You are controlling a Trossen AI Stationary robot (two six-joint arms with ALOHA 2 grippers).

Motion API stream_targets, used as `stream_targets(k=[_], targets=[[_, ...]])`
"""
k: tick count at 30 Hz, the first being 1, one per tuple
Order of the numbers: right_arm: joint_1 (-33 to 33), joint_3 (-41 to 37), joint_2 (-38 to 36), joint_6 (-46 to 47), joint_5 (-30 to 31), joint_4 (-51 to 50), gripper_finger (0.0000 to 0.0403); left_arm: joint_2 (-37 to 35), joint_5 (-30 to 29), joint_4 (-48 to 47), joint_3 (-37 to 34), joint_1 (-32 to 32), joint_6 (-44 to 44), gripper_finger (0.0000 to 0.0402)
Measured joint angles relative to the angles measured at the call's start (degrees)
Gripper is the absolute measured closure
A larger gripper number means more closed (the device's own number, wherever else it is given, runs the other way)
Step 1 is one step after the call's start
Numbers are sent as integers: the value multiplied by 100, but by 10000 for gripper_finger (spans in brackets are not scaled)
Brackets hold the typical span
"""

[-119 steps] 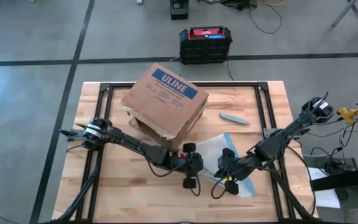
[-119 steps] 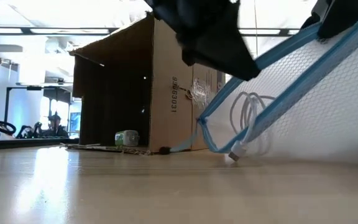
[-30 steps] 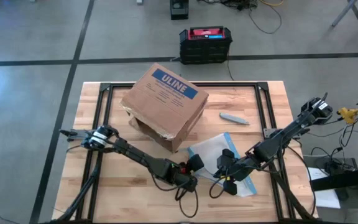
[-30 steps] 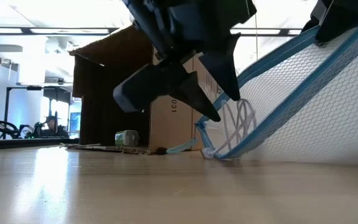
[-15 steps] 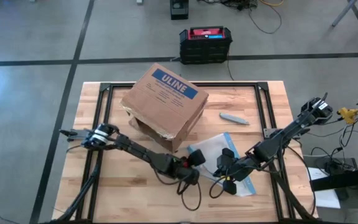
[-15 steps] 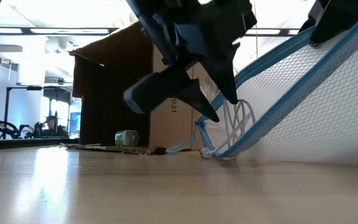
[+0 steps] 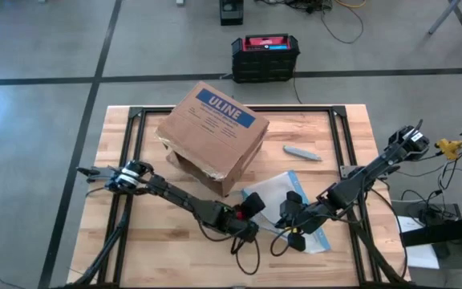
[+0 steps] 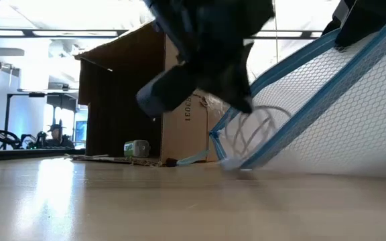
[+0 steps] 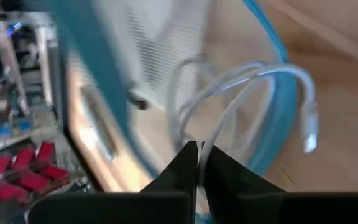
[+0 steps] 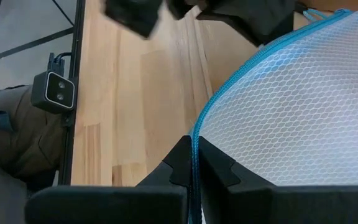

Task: Unpack boxes
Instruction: Put the white charger cable into the white zip bag

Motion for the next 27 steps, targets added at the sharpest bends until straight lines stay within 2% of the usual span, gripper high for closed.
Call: stream_targets(k=[6, 12, 18, 22, 27], targets=[[0, 0, -2, 3, 2, 15, 403, -70, -20, 89, 531, 148, -1331, 401], [-2, 0, -3, 79, 2, 8, 403, -53, -20, 201, 561, 483, -2795, 401], [9, 0, -123, 30, -42, 14, 403, 151, 62, 15, 539, 557, -3363, 401], [9, 0, -131, -143, -11, 13, 403, 327, 648, 729, 539, 515, -3740, 401], [0, 0, -103, -279, -7, -1, 403, 655, 1202, 1935, 539, 403, -3806, 401]])
